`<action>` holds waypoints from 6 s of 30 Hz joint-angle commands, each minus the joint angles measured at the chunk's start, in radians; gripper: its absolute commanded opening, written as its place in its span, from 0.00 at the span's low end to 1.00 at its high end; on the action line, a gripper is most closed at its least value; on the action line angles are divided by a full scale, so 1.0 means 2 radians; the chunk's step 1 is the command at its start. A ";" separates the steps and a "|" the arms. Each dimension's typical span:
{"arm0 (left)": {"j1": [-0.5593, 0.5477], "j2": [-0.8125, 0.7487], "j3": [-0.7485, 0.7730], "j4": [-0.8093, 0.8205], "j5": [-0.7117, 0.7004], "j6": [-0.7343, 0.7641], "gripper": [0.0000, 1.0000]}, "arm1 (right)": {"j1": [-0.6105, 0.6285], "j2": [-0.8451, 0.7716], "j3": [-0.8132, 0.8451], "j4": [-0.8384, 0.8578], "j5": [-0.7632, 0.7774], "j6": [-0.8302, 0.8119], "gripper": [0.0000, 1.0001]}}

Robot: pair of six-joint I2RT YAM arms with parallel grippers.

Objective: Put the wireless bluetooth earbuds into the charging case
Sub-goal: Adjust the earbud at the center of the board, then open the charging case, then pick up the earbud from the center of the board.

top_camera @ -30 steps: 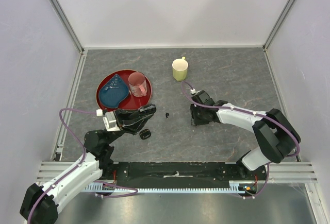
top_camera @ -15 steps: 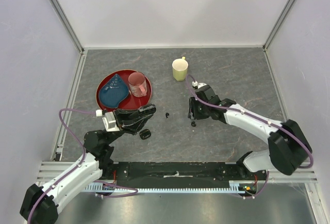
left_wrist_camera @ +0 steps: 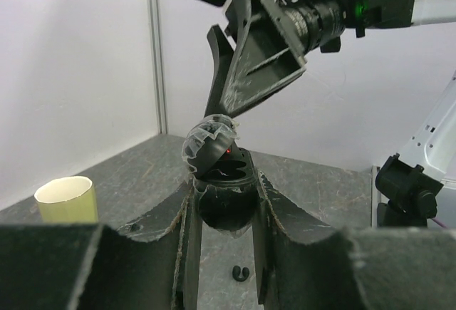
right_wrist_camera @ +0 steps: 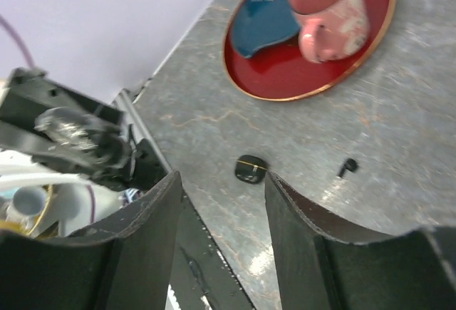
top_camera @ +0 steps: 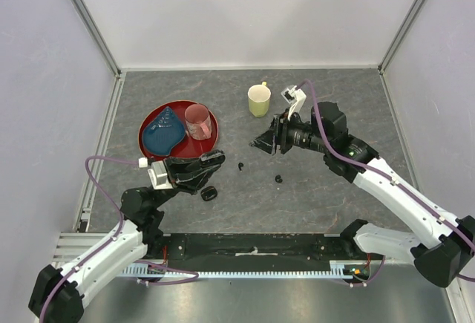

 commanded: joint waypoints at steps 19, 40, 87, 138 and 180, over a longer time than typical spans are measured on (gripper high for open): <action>0.003 0.052 0.038 0.030 0.044 0.003 0.02 | 0.091 0.043 0.072 0.036 -0.082 -0.001 0.66; 0.003 0.069 0.057 0.043 0.121 -0.012 0.02 | 0.101 0.063 0.075 0.042 -0.029 0.008 0.67; 0.003 0.022 0.040 -0.006 0.086 0.006 0.02 | -0.054 0.000 -0.066 -0.112 0.120 -0.005 0.55; 0.003 0.017 0.034 -0.013 0.072 0.006 0.02 | 0.013 0.208 -0.115 -0.041 0.205 -0.034 0.37; 0.003 0.016 0.029 -0.013 0.064 0.002 0.02 | 0.015 0.198 -0.086 -0.096 0.293 -0.074 0.21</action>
